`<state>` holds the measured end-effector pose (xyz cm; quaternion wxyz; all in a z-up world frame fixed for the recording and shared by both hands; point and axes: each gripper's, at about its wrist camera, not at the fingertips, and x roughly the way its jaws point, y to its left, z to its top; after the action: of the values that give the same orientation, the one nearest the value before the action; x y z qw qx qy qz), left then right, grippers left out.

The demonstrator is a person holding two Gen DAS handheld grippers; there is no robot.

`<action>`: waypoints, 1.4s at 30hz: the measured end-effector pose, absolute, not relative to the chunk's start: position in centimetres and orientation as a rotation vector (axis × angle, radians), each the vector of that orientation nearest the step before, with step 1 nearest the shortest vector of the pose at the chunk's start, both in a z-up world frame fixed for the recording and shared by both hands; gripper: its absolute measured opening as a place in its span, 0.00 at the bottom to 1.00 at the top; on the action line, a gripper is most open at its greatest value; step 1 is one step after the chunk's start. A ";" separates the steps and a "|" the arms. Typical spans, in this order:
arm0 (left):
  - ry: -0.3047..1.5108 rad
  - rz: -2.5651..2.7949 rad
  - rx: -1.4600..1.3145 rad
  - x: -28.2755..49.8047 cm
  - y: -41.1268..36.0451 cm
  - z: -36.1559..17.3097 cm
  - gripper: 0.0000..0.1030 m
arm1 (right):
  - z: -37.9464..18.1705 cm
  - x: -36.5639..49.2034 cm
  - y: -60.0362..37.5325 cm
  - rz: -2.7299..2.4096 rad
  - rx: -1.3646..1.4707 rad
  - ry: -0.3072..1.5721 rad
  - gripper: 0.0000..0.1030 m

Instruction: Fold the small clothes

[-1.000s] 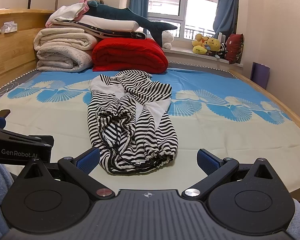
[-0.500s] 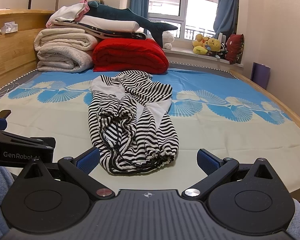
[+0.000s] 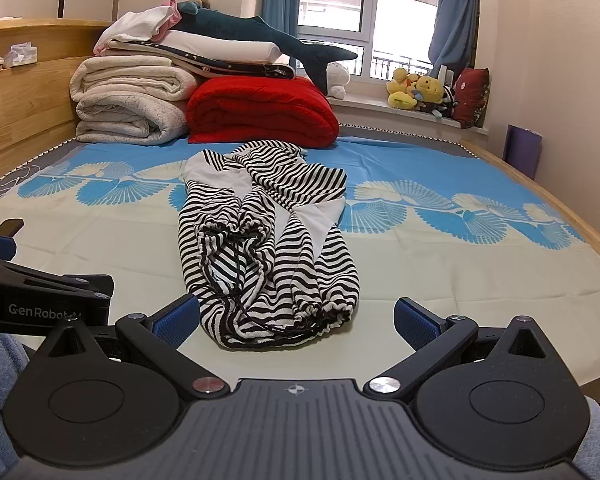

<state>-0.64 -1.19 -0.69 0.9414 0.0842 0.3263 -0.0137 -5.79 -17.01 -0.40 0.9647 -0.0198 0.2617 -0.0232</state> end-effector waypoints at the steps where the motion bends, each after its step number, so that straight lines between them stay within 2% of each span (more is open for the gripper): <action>1: 0.665 -0.027 0.172 -0.6 -1.2 -0.7 1.00 | -0.6 -5.8 -17.0 -0.047 -0.041 0.531 0.99; 13: 0.697 -0.041 0.163 2.1 -0.2 -1.0 1.00 | -1.1 -3.7 -17.4 -0.043 -0.050 0.560 0.99; 17: 0.694 -0.024 0.109 6.4 1.8 0.0 1.00 | -0.8 -0.4 -18.8 -0.057 -0.053 0.578 0.99; 21: 0.642 0.074 0.020 13.1 4.6 1.6 1.00 | 1.2 4.7 -20.9 -0.093 -0.049 0.514 0.99; 26: 0.575 0.226 -0.034 22.8 6.9 1.1 1.00 | 2.8 14.7 -22.8 -0.097 -0.004 0.432 0.99; 31: 0.658 0.303 -0.099 29.0 9.8 -1.9 1.00 | 1.9 29.4 -21.7 -0.010 -0.003 0.479 0.99; 33: 0.727 0.317 -0.130 30.8 11.2 -2.5 1.00 | 0.4 36.3 -20.2 0.034 0.000 0.537 0.99; 37: 0.739 0.438 -0.113 32.1 12.5 -3.3 1.00 | -4.3 48.8 -16.2 0.041 0.015 0.665 0.99; 40: 0.771 0.437 -0.133 32.8 13.4 -3.6 1.00 | -7.6 55.1 -13.1 0.016 0.057 0.722 0.98; 42: 0.784 0.442 -0.143 33.0 13.9 -4.0 1.00 | -9.7 58.2 -11.7 -0.011 0.080 0.729 0.91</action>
<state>33.03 13.90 -4.03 0.8981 -0.0691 0.3784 0.2134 58.17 -11.74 -9.68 0.9335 0.0391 0.3565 -0.0052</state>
